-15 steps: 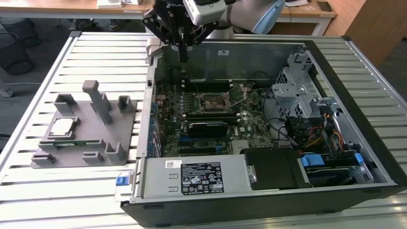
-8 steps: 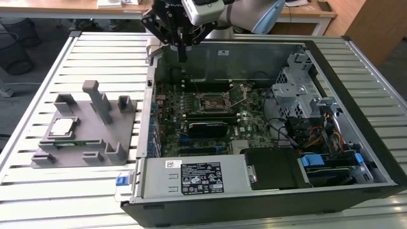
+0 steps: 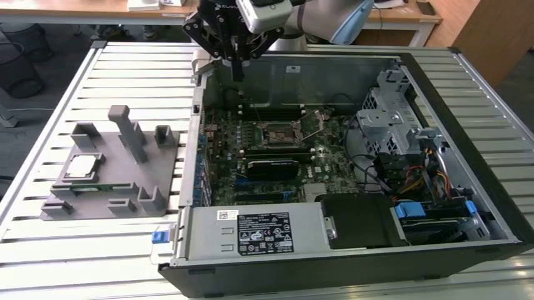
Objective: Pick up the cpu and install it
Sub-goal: 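Reach for the cpu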
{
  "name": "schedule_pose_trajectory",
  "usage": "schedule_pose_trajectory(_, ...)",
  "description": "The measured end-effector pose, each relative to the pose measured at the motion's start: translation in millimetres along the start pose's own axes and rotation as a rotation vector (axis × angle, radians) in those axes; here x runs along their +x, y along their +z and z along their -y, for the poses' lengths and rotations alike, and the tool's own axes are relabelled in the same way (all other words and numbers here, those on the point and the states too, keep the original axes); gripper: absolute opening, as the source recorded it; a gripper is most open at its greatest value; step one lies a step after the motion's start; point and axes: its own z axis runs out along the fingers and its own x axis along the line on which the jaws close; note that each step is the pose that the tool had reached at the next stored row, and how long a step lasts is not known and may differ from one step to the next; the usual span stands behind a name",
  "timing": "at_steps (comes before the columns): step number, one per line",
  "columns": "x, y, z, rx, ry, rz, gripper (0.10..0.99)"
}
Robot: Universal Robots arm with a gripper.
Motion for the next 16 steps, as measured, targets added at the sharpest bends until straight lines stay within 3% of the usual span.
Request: schedule_pose_trajectory(16, 5.7, 0.0, 0.5, 0.000, 0.000, 0.0000, 0.106)
